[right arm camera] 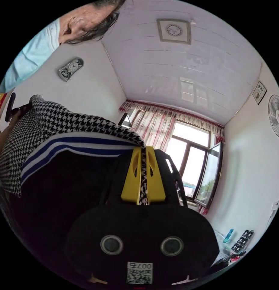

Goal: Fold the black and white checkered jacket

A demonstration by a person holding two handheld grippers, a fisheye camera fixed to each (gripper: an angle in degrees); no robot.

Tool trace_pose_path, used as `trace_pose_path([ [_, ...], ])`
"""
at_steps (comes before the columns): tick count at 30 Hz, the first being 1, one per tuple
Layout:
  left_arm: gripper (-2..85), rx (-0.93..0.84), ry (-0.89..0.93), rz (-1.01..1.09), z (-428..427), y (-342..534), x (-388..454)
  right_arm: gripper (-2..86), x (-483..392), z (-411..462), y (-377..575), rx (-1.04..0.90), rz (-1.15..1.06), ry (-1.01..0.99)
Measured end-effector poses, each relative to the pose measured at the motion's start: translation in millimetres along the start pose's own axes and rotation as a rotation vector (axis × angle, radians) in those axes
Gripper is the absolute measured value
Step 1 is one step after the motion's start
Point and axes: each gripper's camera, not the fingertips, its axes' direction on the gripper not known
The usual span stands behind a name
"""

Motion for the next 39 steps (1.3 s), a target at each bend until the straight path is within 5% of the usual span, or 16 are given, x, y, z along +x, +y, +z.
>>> trace_pose_path([
  [4, 2.9, -0.334, -0.290, 0.040, 144.2, 70.5, -77.1, 3.5, -23.3, 142.7, 37.7, -0.254, -0.081, -0.108],
  [5, 4.5, -0.541, -0.358, -0.001, 190.2, 107.5, -113.0, 3.8, -25.7, 167.9, 49.4, -0.319, -0.066, -0.151],
  [7, 5.8, -0.800, -0.457, -0.097, 226.2, 167.1, -159.3, 5.1, -32.6, 255.7, 118.1, -0.652, 0.041, -0.332],
  [12, 6.6, -1.127, -0.467, -0.004, 192.4, 325.3, -177.1, 5.5, -45.4, 261.6, 300.8, -0.992, 0.163, -0.440],
  [16, 4.4, -1.341, -0.417, 0.000, 108.4, 440.3, -159.5, 6.2, -60.8, 191.2, 479.3, -1.471, 0.234, -0.441],
  [22, 8.0, -1.490, -0.218, -0.047, 86.5, 495.3, -147.0, 6.2, -35.5, 116.4, 522.9, -1.425, 0.429, -0.308],
  [30, 9.3, -1.723, -0.044, 0.126, 169.8, 601.6, -143.9, 6.3, -35.9, 195.3, 523.2, -1.343, 0.143, -0.209],
  [36, 3.2, -1.770, -0.084, 0.219, 192.5, 638.9, -173.2, 2.4, -33.1, 224.6, 588.9, -1.613, 0.240, -0.454],
  [39, 0.2, -1.739, -0.124, 0.298, 204.9, 646.7, -183.5, 0.9, -16.4, 226.0, 588.6, -1.602, 0.313, -0.435],
])
